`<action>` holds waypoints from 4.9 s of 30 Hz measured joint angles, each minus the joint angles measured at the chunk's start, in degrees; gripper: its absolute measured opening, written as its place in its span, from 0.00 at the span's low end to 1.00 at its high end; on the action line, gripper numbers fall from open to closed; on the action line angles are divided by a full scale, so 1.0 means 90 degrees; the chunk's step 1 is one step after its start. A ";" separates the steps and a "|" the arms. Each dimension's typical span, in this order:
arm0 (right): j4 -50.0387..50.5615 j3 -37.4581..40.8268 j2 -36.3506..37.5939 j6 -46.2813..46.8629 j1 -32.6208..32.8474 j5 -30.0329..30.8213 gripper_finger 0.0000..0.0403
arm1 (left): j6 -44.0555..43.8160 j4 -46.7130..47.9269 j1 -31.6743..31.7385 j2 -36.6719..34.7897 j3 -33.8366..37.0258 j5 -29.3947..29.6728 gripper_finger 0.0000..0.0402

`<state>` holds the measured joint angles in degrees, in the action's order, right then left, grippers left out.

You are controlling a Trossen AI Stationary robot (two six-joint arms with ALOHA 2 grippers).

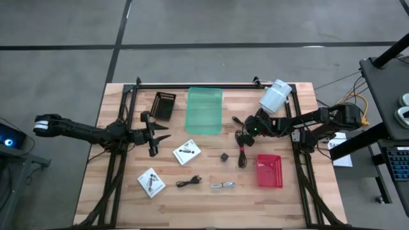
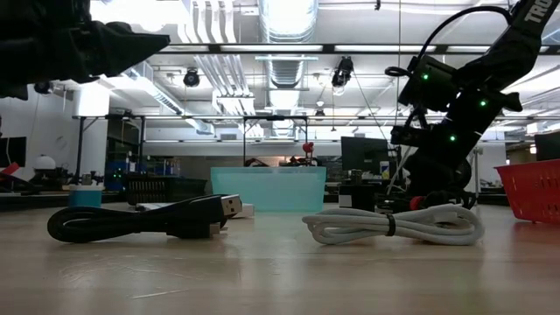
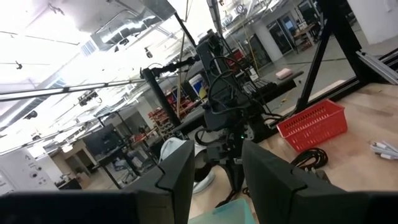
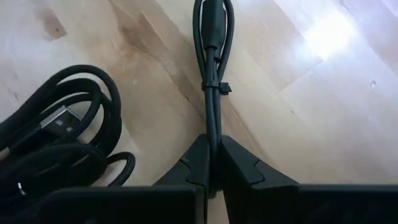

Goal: Pick and place items into bin
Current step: Put the top black charger cable into the green bin

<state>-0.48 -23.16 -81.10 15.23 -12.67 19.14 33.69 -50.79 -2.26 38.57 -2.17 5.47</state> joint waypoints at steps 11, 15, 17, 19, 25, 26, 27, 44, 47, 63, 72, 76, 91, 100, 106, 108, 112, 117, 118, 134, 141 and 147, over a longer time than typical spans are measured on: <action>-0.0526 0.0002 0.0000 0.0186 -0.0002 0.0035 0.02 | -0.0002 0.0008 0.0000 0.0014 0.0000 -0.0002 0.29; -0.0859 0.0002 0.0000 0.0223 0.0000 0.0438 0.02 | -0.0002 0.0019 0.0000 0.0020 0.0000 -0.0003 0.29; -0.1091 0.0002 0.0000 0.0227 -0.0005 0.0621 0.02 | -0.0002 -0.0007 0.0000 0.0022 0.0000 -0.0002 0.29; -0.1359 0.0002 0.0003 0.0040 -0.0002 0.0755 0.02 | -0.0002 -0.0073 0.0000 0.0024 0.0000 -0.0003 0.29; -0.2157 0.0002 0.0009 -0.0645 -0.0015 0.1252 0.02 | -0.0002 -0.0144 0.0000 0.0064 -0.0002 -0.0005 0.29; -0.2289 0.0002 0.0012 -0.0684 -0.0015 0.1216 0.02 | -0.0002 -0.0141 0.0000 0.0076 -0.0002 -0.0005 0.29; -0.2396 0.0002 0.0013 -0.0738 -0.0015 0.1186 0.02 | -0.0002 -0.0138 0.0000 0.0080 -0.0002 -0.0005 0.29; -0.2986 0.0004 0.0016 -0.1133 -0.0015 0.0927 0.02 | -0.0002 -0.0143 0.0000 0.0085 -0.0002 -0.0005 0.29; -0.2991 0.0005 0.0015 -0.1195 -0.0010 0.0606 0.02 | -0.0002 -0.0146 0.0000 0.0085 -0.0002 -0.0005 0.29; -0.3349 0.0007 0.0016 -0.2013 -0.0012 -0.0777 0.02 | -0.0002 -0.0153 0.0000 0.0087 -0.0002 -0.0005 0.29; -0.3369 -0.0161 0.0016 -0.2923 -0.0012 -0.1835 0.02 | -0.0002 -0.0165 0.0000 0.0086 -0.0002 -0.0005 0.29; -0.3328 -0.0204 0.0015 -0.3282 -0.0017 -0.2063 0.02 | 0.0000 -0.0166 0.0000 0.0085 -0.0002 -0.0006 0.29; -0.3170 -0.0134 0.0015 -0.4535 -0.0012 -0.3369 0.02 | 0.0003 -0.0162 0.0000 0.0085 -0.0002 -0.0005 0.29; -0.3401 -0.0131 0.0015 -0.4880 -0.0015 -0.4333 0.02 | 0.0003 -0.0160 0.0000 0.0085 -0.0002 -0.0005 0.29; -0.3552 -0.0117 0.0015 -0.5301 -0.0012 -0.5535 0.02 | 0.0003 -0.0157 0.0000 0.0087 -0.0002 -0.0005 0.29; -0.3555 -0.0117 0.0015 -0.5402 -0.0012 -0.5728 0.02 | 0.0004 -0.0158 0.0000 0.0085 -0.0002 -0.0005 0.29; -0.3618 -0.0117 0.0015 -0.5443 -0.0012 -0.6029 0.02 | 0.0005 -0.0155 0.0000 0.0086 -0.0002 -0.0005 0.29; -0.3705 -0.0117 0.0015 -0.5707 -0.0015 -0.6657 0.02 | 0.0005 -0.0158 0.0000 0.0085 -0.0002 -0.0005 0.29; -0.3707 -0.0117 0.0015 -0.5765 -0.0014 -0.6826 0.02 | 0.0005 -0.0158 0.0000 0.0085 -0.0002 -0.0005 0.29; -0.4225 -0.0117 0.0012 -0.6461 -0.0010 -0.9086 0.02 | 0.0006 -0.0158 0.0000 0.0086 -0.0002 -0.0005 0.29; -0.4232 -0.0117 0.0012 -0.6548 -0.0010 -0.9418 0.02 | 0.0007 -0.0158 0.0000 0.0085 -0.0002 -0.0005 0.29; -0.4229 -0.0117 0.0012 -0.6542 -0.0010 -0.9418 0.02 | 0.0007 -0.0160 0.0000 0.0087 -0.0002 -0.0005 0.29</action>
<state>-38.54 -24.21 -80.99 -43.65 -12.75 -65.63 33.76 -52.23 -2.26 39.34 -2.20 5.43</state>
